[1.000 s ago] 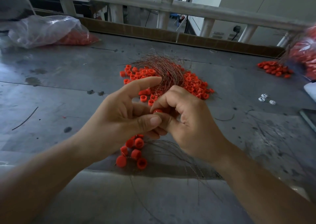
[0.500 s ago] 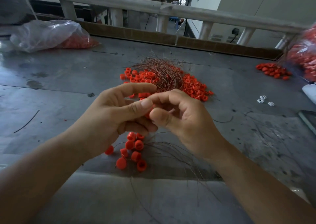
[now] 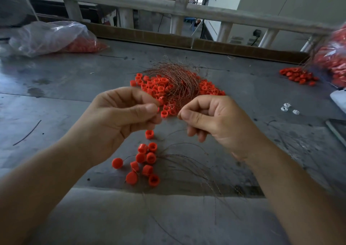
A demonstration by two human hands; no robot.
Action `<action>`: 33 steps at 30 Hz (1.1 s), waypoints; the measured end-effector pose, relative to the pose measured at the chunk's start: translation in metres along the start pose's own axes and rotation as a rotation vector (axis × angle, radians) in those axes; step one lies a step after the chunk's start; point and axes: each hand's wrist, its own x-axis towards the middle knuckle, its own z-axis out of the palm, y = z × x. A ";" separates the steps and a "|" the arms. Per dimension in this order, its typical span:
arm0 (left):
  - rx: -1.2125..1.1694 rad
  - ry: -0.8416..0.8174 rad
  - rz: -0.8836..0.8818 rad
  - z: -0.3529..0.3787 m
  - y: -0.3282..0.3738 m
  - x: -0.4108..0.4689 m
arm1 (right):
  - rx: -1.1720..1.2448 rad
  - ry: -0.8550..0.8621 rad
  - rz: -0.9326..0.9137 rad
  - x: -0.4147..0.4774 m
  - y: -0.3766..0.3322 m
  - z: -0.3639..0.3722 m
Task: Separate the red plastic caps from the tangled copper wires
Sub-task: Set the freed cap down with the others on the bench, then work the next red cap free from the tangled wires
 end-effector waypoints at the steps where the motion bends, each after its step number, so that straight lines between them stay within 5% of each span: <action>1: 0.125 0.028 -0.002 0.001 -0.002 0.000 | -0.087 0.001 0.007 0.001 0.002 -0.002; 5: 0.699 0.129 0.073 0.000 -0.012 -0.001 | -0.416 -0.034 0.019 0.001 0.010 -0.002; 10: 1.111 0.021 0.141 0.001 -0.018 0.000 | -0.719 -0.114 0.000 0.000 0.016 0.004; 18: 1.137 -0.053 0.114 0.000 -0.020 0.002 | -0.761 -0.219 0.030 0.001 0.017 0.004; 23: 0.994 0.123 0.098 -0.004 -0.021 0.007 | -0.764 -0.155 0.022 0.002 0.017 -0.001; 28: 1.200 0.295 0.123 -0.023 -0.031 0.025 | -0.769 -0.084 0.012 0.001 0.016 -0.005; 33: 1.286 0.217 -0.047 -0.032 -0.041 0.038 | -0.773 -0.071 0.013 0.002 0.017 -0.005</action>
